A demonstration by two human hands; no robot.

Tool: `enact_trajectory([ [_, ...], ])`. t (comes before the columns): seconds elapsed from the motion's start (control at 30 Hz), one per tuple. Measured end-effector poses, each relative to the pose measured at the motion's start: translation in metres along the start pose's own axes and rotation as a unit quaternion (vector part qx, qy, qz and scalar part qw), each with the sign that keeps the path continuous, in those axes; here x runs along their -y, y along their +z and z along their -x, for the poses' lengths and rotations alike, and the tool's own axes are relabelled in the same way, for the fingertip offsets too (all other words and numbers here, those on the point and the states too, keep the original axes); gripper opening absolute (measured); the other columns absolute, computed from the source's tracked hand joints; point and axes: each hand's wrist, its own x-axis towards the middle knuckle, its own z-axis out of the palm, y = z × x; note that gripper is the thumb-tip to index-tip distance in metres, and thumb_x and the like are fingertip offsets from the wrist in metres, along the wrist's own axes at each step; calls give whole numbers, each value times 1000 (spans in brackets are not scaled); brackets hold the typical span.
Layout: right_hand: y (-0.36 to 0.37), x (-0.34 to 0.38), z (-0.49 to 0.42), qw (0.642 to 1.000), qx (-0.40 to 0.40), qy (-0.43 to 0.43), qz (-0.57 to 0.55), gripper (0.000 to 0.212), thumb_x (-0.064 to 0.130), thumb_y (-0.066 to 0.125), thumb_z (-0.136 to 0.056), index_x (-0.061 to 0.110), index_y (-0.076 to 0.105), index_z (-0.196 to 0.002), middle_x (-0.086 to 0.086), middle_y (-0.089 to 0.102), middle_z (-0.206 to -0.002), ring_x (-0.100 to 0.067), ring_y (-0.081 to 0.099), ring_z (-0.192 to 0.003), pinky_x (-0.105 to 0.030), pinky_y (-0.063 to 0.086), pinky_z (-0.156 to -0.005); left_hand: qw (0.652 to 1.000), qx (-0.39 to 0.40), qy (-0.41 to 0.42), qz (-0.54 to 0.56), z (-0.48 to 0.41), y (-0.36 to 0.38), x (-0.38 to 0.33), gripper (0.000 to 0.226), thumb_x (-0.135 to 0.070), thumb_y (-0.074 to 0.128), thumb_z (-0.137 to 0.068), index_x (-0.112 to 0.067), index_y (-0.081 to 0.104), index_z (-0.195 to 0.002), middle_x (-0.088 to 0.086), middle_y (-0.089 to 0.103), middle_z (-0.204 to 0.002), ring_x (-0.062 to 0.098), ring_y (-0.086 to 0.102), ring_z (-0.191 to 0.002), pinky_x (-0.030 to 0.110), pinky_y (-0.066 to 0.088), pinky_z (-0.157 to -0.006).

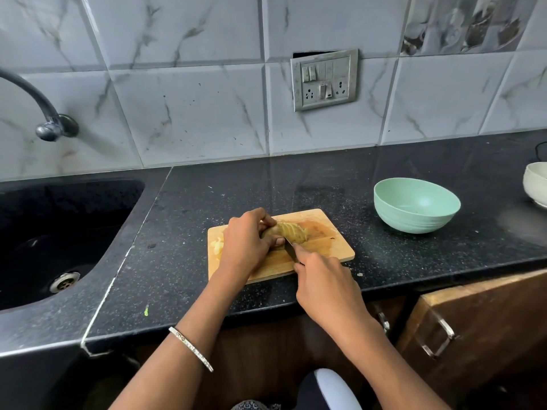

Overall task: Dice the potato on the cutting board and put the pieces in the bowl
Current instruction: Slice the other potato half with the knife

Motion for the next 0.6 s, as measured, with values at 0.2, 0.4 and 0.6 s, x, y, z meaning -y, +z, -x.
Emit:
enact_trajectory([
  [0.2, -10, -11, 12, 1000, 7, 4, 0, 45, 34, 41, -105, 36, 41, -150, 2, 66, -124, -30, 61, -114, -40, 48, -82, 1000, 5, -5, 2, 0, 0, -1, 29, -29, 87, -71, -24, 70, -94, 1, 75, -88, 17, 69, -91, 37, 55, -84],
  [0.4, -34, -27, 27, 999, 43, 23, 3, 42, 35, 44, -104, 42, 46, -145, 2, 62, -128, -30, 57, -119, -40, 48, -86, 1000, 8, -7, -2, 0, -1, -2, 30, -28, 87, -71, -23, 70, -96, 3, 75, -94, 18, 68, -95, 37, 55, -86],
  [0.6, -47, -36, 48, 998, 47, 29, 1, 42, 40, 41, -104, 50, 43, -145, 7, 61, -130, -24, 51, -124, -39, 46, -91, 1000, 16, -7, -1, 1, -1, -1, 34, -29, 88, -69, -25, 68, -97, 2, 74, -98, 20, 68, -100, 42, 55, -88],
])
